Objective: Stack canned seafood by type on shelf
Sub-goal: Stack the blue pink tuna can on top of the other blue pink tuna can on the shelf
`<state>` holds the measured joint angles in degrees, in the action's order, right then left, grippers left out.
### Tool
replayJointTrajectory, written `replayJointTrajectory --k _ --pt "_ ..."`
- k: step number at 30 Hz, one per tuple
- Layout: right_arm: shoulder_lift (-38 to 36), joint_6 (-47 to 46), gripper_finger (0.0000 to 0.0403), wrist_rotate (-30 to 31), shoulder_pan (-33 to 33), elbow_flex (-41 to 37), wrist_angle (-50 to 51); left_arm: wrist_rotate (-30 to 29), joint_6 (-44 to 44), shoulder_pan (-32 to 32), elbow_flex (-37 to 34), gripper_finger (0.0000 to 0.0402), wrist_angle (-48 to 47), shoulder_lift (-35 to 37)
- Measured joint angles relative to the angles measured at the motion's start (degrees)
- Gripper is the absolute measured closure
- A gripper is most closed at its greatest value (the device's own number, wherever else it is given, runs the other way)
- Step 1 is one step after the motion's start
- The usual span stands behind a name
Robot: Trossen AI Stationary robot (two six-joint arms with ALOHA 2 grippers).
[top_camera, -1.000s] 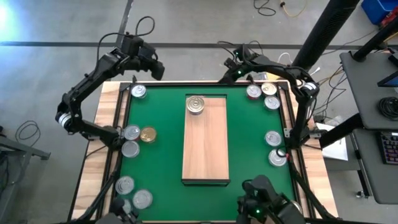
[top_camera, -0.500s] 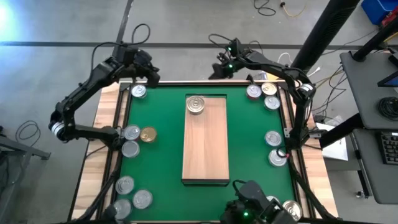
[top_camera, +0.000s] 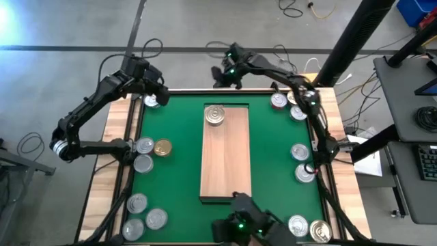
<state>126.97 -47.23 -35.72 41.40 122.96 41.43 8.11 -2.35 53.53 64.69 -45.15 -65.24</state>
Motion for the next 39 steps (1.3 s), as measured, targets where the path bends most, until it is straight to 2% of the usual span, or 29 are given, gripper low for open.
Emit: replayJointTrajectory --k 5,6,8,16,24,33,39 --pt "7.32 4.16 0.0391 -0.3 -0.16 12.06 14.63 0.02 2.35 -0.01 -4.58 0.0402 1.74 3.17" --pt "7.99 4.8 0.0391 -0.83 -0.16 12.28 15.38 0.01 2.99 -0.01 -5.22 0.0402 2.62 3.64" --pt "8.7 4.28 0.0391 -3.55 -0.1 10.92 15.06 0.01 4.47 -0.01 -6.36 0.0402 4.25 4.27" --pt "10.41 5.66 0.0391 -5.35 -1.98 10.63 17.14 0.34 8.04 -0.01 -7.22 0.0402 9.4 3.79" --pt "10.5 7.57 0.0391 -1.77 -3.38 8.62 19.09 0.46 7.88 -0.01 -7.22 0.0402 10.1 3.49" --pt "10.53 7.85 0.0391 2.19 -3.52 3.71 19.03 6.39 7.37 -0.01 -7.22 0.0402 8.92 3.51" --pt "9.68 9.33 0.0391 7.06 -1.95 3.61 23.24 6.22 4.81 -0.01 -7.22 0.0402 6.71 4.96"
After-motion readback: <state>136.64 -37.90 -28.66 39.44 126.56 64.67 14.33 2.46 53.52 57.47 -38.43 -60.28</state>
